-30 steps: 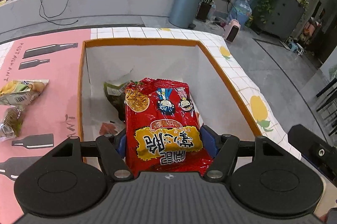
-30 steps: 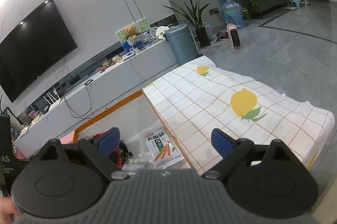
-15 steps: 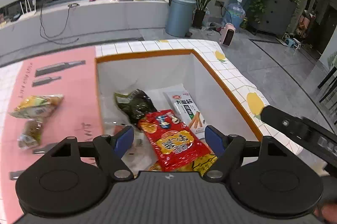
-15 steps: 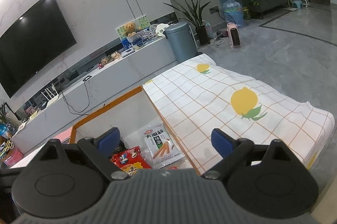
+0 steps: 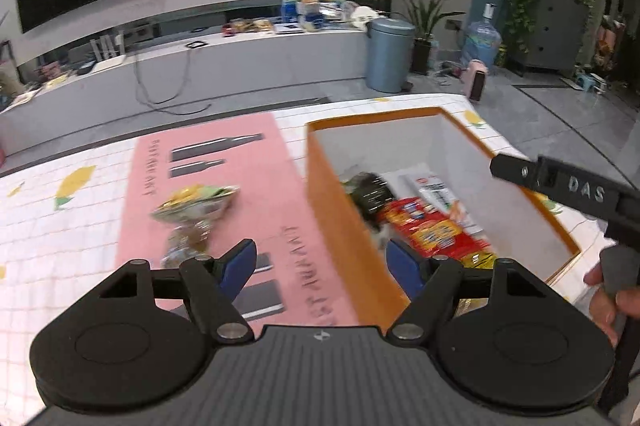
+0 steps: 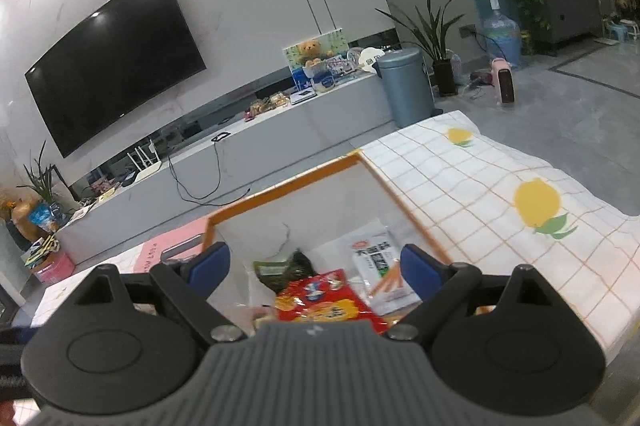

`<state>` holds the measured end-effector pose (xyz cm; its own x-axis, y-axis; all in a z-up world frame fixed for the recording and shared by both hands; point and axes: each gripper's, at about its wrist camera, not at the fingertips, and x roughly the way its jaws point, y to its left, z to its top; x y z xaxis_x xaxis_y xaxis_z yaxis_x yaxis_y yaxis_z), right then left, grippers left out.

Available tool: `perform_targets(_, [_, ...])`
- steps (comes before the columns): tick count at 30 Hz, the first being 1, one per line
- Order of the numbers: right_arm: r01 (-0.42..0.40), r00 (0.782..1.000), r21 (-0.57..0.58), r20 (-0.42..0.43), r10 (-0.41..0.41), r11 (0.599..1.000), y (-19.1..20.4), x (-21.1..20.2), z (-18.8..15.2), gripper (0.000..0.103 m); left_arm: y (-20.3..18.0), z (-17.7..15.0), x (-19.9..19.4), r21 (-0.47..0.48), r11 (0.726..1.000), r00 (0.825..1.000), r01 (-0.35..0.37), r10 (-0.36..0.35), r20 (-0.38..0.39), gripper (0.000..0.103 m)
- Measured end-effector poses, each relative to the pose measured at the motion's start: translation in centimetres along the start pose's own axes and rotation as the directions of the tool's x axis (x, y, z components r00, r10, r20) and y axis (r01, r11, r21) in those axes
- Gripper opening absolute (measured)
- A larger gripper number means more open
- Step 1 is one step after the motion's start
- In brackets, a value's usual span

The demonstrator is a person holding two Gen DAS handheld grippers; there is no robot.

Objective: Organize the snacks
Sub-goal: 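Move both tools back over the remaining snacks on the pink runner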

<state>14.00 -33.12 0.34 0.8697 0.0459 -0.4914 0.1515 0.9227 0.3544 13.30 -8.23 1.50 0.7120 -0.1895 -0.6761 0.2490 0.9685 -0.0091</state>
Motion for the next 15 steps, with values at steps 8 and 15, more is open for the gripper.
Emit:
perform_targets(8, [-0.122, 0.986, -0.033, 0.109, 0.125, 0.992, 4.6, -0.4, -2.0, 0.091, 4.6, -3.1, -1.3, -0.045, 0.997, 0.998, -0.059, 0.058, -0.005, 0.087])
perform_targets(15, [-0.348, 0.928, -0.090, 0.106, 0.357, 0.933, 9.5, -0.4, -5.3, 0.096, 9.9, -5.3, -0.5, -0.087, 0.987, 0.991, -0.132, 0.131, -0.015, 0.087])
